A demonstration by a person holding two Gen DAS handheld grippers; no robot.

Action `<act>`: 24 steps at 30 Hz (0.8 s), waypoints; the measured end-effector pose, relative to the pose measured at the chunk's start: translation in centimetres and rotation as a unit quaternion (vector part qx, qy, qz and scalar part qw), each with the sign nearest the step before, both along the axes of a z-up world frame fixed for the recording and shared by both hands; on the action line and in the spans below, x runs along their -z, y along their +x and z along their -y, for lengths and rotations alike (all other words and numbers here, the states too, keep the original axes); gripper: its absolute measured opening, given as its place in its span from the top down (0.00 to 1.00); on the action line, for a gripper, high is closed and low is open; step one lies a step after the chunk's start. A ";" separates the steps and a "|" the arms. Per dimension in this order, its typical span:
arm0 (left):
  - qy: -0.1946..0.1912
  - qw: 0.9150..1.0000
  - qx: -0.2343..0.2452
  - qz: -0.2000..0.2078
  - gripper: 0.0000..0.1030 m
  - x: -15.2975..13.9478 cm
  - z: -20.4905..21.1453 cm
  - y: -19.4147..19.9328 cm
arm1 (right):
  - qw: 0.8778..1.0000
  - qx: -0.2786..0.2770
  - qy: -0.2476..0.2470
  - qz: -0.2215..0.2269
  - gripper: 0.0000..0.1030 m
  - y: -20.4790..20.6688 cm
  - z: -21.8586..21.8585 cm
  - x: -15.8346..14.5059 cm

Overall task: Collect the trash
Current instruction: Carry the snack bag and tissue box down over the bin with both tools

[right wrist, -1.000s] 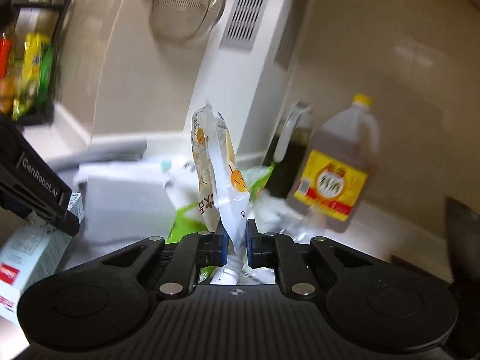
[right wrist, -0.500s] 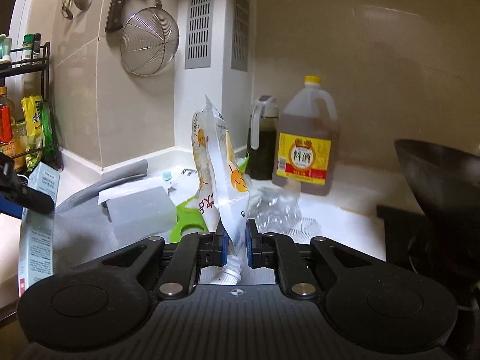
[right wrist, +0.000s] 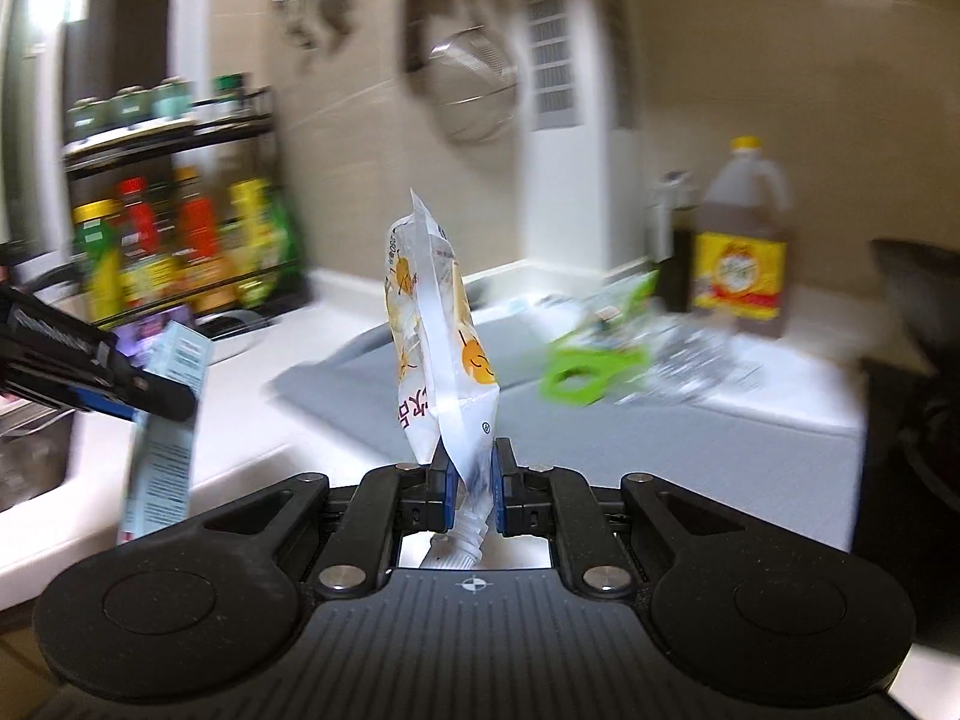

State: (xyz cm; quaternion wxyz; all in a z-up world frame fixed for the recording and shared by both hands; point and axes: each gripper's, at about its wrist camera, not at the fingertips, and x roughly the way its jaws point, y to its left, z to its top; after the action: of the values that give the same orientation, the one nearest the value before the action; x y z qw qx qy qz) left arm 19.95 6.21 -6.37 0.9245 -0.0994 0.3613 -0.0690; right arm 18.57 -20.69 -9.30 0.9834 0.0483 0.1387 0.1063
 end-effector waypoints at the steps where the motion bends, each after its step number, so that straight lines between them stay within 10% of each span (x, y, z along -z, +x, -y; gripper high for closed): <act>1: 0.004 1.000 -0.006 -0.002 0.58 0.5 -0.4 -1.1 | 1.000 -0.013 0.004 -0.006 0.88 -0.7 -0.5 0.3; 10: 0.016 0.999 -0.027 -0.023 0.58 5.1 -2.2 -8.7 | 0.993 -0.079 -0.003 -0.086 0.88 -4.8 -5.3 4.7; 24: 0.027 0.998 -0.025 -0.054 0.58 8.9 -1.1 -10.3 | 0.985 -0.064 -0.061 -0.148 0.88 -6.0 -7.2 9.7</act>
State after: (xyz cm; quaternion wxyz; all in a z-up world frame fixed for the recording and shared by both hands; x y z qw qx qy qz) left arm 9.67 7.28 -15.31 0.9073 -0.0874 0.4102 -0.0303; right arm 12.54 -13.54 -19.00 0.9444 -0.0053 0.2913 0.1524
